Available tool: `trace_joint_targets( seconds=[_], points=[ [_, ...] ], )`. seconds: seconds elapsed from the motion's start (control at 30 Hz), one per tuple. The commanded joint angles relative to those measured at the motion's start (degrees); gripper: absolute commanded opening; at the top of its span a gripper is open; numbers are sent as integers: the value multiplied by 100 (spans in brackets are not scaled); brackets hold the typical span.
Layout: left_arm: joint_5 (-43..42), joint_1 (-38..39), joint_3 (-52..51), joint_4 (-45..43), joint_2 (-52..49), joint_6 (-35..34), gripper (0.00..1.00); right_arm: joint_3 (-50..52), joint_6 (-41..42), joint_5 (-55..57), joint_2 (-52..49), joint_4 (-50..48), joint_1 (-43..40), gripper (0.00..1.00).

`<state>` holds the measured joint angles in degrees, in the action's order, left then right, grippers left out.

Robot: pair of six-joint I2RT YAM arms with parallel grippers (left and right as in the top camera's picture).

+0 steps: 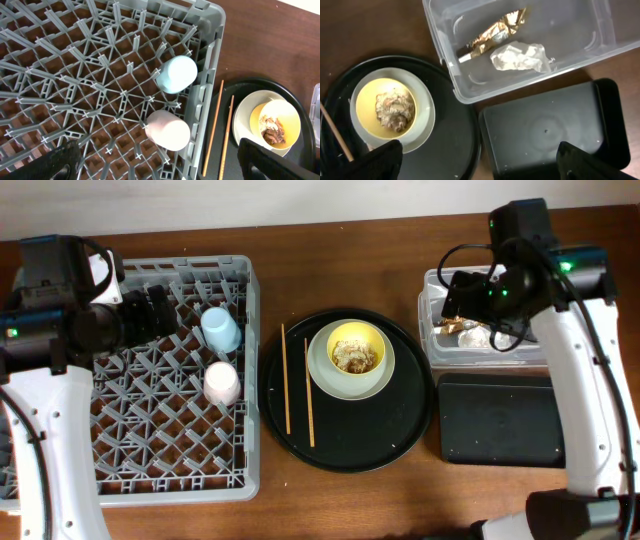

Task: Sort waste into correct bins and load items into the dishwasher rack
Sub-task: 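Grasp the snack wrapper with the right gripper and drop it in the clear bin, then grasp the yellow bowl with the right gripper and lift it off the plate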

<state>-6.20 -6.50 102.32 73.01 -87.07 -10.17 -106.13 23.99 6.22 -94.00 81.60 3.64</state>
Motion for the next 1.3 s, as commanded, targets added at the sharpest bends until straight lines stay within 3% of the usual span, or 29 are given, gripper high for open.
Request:
trace_joint_targets(
  seconds=[0.0,0.27,0.53,0.6,0.63,0.67,0.7,0.83,0.97,1.03,1.17,1.23,1.27],
  points=[
    [-39,-15,57,-9,-7,-50,99,-39,-503,-109,-96,422,4,99],
    [-39,-15,57,-9,-7,-50,99,-92,-293,-109,448,986,-1797,99],
    [-39,-17,57,-9,-7,-50,99,-92,-293,-114,439,883,-1871,99],
    [-39,-15,57,-9,-7,-50,99,-92,-328,-623,439,645,-1871,99],
    [-39,-15,57,-9,-7,-50,99,-85,-433,-1368,439,680,-1836,75],
    [-39,-17,57,-9,-7,-50,99,17,-737,-1978,439,728,-1580,65],
    [-39,-15,57,-9,-7,-50,99,76,-870,-2037,437,684,-1287,61],
    [-39,-15,57,-9,-7,-50,99,933,-898,-398,358,-442,946,68],
    [-39,-15,57,-9,-7,-50,99,1987,-1349,-70,2,-2717,2505,68],
    [-39,-15,57,-9,-7,-50,99,2277,-1349,11,-212,-3477,2914,70],
    [-39,-15,57,-9,-7,-50,99,2326,-1349,9,-638,-3932,3086,73],
    [-39,-15,57,-9,-7,-50,99,2326,-1351,7,-929,-4107,3086,56],
    [-39,-15,57,-9,-7,-50,99,2326,-1351,4,-1093,-4168,3086,56]
  ],
)
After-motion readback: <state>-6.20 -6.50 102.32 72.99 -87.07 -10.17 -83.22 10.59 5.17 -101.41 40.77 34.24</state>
